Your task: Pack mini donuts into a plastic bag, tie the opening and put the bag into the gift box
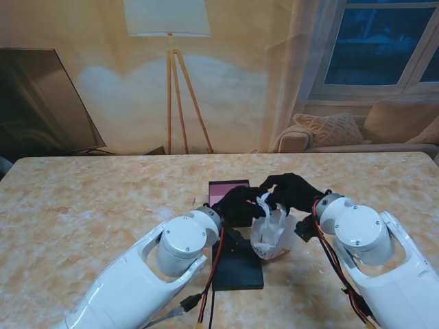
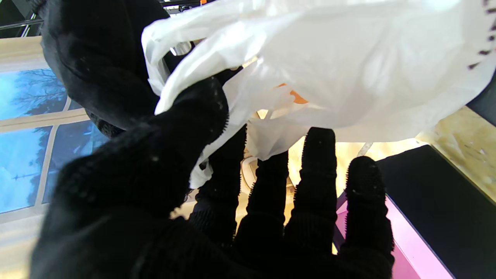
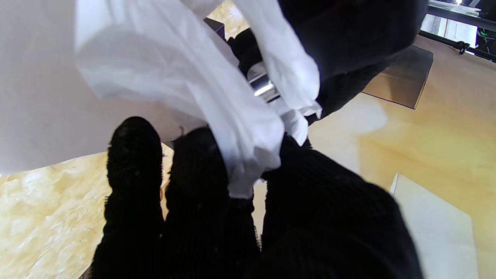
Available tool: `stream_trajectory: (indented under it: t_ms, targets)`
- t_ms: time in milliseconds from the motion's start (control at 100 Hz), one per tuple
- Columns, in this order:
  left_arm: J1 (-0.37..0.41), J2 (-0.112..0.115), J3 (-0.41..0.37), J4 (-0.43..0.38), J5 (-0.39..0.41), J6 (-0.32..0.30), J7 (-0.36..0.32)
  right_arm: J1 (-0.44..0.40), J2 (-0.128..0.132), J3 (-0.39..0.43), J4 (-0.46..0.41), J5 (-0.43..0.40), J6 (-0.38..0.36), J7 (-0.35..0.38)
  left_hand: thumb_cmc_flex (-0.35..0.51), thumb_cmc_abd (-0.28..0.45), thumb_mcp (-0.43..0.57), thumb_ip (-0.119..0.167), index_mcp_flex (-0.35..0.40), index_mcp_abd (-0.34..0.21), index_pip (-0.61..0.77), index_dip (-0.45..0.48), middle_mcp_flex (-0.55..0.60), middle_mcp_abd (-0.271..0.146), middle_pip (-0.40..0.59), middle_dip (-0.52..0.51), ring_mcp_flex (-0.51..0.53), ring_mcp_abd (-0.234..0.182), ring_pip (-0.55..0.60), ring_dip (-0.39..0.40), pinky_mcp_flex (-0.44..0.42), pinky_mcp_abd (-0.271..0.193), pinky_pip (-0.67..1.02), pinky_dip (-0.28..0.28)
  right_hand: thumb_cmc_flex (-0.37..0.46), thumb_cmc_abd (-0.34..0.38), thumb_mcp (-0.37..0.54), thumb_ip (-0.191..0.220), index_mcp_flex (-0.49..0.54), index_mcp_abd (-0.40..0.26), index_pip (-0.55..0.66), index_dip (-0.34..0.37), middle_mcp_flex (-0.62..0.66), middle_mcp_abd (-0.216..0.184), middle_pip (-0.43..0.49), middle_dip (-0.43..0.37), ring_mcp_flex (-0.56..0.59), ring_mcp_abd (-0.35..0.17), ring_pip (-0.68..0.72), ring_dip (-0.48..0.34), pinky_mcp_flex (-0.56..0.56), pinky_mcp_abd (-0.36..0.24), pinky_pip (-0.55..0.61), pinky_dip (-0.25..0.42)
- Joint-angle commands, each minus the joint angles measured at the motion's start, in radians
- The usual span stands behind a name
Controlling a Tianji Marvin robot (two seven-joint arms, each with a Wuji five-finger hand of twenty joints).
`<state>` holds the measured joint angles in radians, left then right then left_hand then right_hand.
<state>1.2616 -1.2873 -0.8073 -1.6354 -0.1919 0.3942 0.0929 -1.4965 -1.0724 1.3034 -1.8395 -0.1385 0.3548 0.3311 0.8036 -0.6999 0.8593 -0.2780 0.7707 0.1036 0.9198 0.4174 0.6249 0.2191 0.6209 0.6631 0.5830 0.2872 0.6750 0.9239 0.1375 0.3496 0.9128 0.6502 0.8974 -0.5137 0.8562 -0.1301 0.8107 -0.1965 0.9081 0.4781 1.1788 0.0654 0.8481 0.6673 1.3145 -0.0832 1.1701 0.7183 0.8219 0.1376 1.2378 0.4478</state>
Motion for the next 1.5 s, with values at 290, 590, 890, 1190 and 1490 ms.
stream_trajectory:
  t_ms: [290,590,890,1190,1490]
  targets:
    - [0.002,0.0,-0.02,-0.008,-0.009,0.001,-0.032,-0.023,-0.008,0.013,-0.018,0.009,0.012,0.022,0.109,0.134,-0.159,0.047,0.01,-0.053,0.086,-0.002,0.015,-0.013,0.016,0.012,0.01,0.006,0.034,0.021,-0.014,-0.003,0.014,0.025,-0.091,0.01,-0.11,-0.071,0.025,0.129,0.097,0.032,0.031,-0.073,0.059,0.006,0.01,-0.042,-0.023,-0.033,-0.04,0.003,0.02,-0.001]
    - [-0.001,0.025,-0.033,-0.004,-0.037,-0.032,-0.11,-0.039,-0.002,0.035,-0.032,0.018,0.009,0.043,0.185,0.241,-0.243,0.099,-0.055,0.047,0.051,0.196,-0.042,0.022,-0.057,-0.027,-0.05,0.022,-0.037,-0.02,-0.04,0.001,-0.021,0.026,-0.086,0.046,-0.155,-0.066,-0.026,0.092,0.076,0.073,-0.048,-0.058,0.049,0.029,-0.041,0.003,-0.069,-0.034,-0.13,0.034,0.008,0.017]
    - [-0.001,0.036,-0.043,-0.004,-0.049,-0.045,-0.144,-0.067,0.005,0.075,-0.05,0.015,-0.019,0.066,0.179,0.258,-0.223,0.117,-0.076,0.093,0.045,0.282,-0.063,0.041,-0.086,-0.042,-0.073,0.031,-0.059,-0.031,-0.049,0.004,-0.032,0.03,-0.114,0.082,-0.232,-0.05,-0.108,0.108,0.005,0.1,-0.153,-0.021,-0.027,0.047,-0.158,0.047,-0.134,-0.021,-0.225,0.072,-0.039,0.042]
    - [0.002,0.036,-0.048,-0.008,-0.056,-0.038,-0.144,-0.104,0.005,0.117,-0.065,0.028,-0.075,0.069,0.177,0.267,-0.214,0.122,-0.088,0.099,0.037,0.322,-0.072,0.043,-0.093,-0.045,-0.079,0.032,-0.062,-0.033,-0.05,0.003,-0.034,0.035,-0.193,0.173,-0.344,-0.025,-0.19,0.149,-0.141,0.129,-0.252,0.013,-0.095,0.047,-0.252,0.077,-0.175,-0.009,-0.281,0.1,-0.05,0.089]
    - [0.0,0.037,-0.048,-0.006,-0.058,-0.04,-0.151,-0.147,0.0,0.159,-0.087,0.022,-0.119,0.04,0.182,0.269,-0.216,0.123,-0.09,0.104,0.033,0.339,-0.077,0.046,-0.098,-0.049,-0.082,0.031,-0.064,-0.035,-0.051,0.002,-0.036,0.038,-0.2,0.4,-0.626,0.064,-0.162,0.197,-0.403,0.293,-0.293,0.033,-0.091,0.101,-0.284,0.089,-0.135,0.02,-0.305,0.121,-0.038,0.135]
